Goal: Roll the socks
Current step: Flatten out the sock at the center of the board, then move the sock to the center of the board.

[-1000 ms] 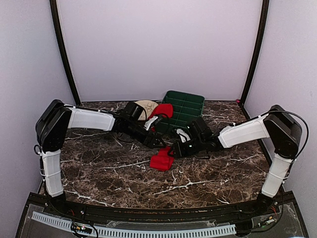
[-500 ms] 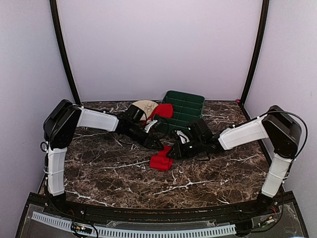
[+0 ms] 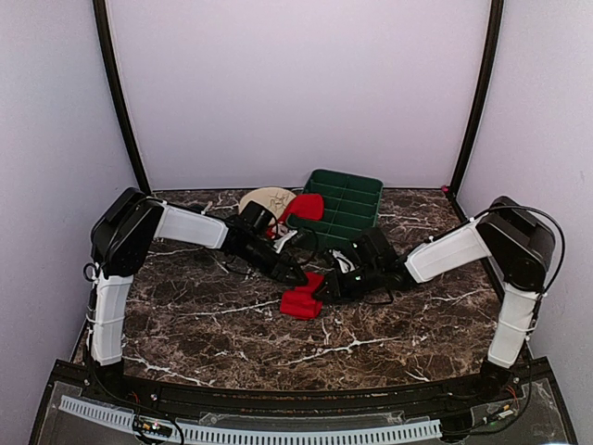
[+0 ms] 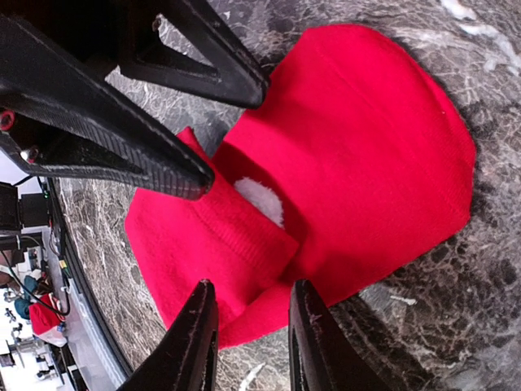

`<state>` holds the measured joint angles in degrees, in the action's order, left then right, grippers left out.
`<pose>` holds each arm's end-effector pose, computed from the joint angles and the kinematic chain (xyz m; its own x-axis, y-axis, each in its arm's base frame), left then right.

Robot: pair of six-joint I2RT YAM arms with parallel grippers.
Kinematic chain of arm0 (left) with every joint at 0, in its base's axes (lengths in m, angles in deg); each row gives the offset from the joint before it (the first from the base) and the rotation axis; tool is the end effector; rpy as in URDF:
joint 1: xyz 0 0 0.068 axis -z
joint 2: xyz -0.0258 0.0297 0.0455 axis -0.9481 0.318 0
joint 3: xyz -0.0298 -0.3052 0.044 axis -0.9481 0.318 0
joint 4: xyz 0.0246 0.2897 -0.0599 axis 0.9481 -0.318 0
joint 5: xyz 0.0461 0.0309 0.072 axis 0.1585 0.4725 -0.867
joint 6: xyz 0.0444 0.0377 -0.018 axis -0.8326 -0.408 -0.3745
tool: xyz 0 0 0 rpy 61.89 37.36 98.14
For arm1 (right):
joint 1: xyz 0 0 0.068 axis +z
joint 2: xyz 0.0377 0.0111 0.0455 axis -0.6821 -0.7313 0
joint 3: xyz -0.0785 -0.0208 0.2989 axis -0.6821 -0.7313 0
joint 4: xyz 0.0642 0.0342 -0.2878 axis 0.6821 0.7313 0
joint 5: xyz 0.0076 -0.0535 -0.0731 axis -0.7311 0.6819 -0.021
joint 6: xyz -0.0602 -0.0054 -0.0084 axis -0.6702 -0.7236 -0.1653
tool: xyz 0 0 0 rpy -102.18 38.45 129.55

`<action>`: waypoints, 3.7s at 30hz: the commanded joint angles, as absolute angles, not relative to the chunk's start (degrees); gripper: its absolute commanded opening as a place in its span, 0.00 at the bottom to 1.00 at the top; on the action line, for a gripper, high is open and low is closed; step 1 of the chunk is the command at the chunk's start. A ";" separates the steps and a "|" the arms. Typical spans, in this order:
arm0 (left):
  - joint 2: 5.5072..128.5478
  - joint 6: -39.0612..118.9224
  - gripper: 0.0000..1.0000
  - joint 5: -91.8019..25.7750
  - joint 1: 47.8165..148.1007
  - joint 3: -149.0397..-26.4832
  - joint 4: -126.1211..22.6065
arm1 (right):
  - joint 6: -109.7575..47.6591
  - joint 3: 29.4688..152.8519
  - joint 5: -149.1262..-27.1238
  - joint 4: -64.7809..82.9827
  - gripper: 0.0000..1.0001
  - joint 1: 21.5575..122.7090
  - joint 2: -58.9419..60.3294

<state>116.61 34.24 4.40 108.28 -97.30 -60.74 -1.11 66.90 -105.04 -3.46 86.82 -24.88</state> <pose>0.3869 -0.3304 0.1298 -0.6920 0.4285 -0.5810 0.7185 0.3303 -0.6121 0.2761 0.2911 0.1256 -0.9040 -0.1130 -0.4123 -0.3831 0.6424 0.6638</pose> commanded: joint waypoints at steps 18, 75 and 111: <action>118.27 34.68 0.38 5.34 108.11 -99.97 -60.96 | 3.33 65.62 -112.55 -12.27 0.27 85.49 -29.05; 98.48 45.19 0.41 1.62 105.03 -86.60 -56.94 | -28.92 64.04 -99.45 1.56 0.27 103.17 -14.35; 88.50 37.77 0.24 -12.95 120.12 -72.66 -66.85 | -17.33 84.48 -88.93 10.88 0.16 88.16 -31.71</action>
<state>91.91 36.49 -13.29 119.38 -74.86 -67.55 -18.92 83.14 -86.55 10.07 88.89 -30.97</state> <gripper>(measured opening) 0.256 0.196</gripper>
